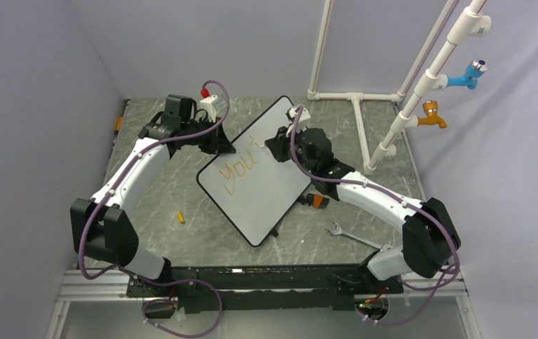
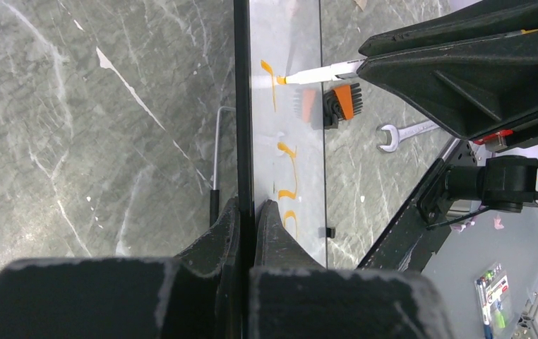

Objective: Write a sentence on the whiteboard

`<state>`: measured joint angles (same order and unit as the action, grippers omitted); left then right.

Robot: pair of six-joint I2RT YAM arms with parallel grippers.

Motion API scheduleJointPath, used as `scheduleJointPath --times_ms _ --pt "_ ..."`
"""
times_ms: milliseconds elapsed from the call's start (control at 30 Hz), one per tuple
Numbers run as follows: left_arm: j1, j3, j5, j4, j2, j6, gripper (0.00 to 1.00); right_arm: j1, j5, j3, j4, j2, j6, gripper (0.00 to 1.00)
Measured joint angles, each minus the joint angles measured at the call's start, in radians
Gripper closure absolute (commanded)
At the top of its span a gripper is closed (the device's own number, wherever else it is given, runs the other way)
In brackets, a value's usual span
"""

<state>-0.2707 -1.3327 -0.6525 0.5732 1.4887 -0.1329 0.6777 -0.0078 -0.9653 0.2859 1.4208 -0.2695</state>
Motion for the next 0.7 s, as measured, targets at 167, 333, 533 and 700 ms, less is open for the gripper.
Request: scheduleJointPath --times_ms 167,333,533,700 --pt "0.0 0.001 0.004 0.0 0.0 0.0 1.0 0.0 0.019 0.032 0.001 -0.015 0.0 1.0" --pt "0.0 0.001 0.005 0.0 0.0 -0.001 1.0 0.0 0.034 0.057 0.002 -0.028 0.0 1.0" --pt "0.0 0.002 0.006 0.0 0.0 -0.001 1.0 0.0 0.042 0.068 0.003 -0.033 0.0 1.0" --pt "0.0 0.002 0.007 0.0 0.0 -0.001 1.0 0.0 0.054 0.072 0.002 -0.034 0.0 1.0"
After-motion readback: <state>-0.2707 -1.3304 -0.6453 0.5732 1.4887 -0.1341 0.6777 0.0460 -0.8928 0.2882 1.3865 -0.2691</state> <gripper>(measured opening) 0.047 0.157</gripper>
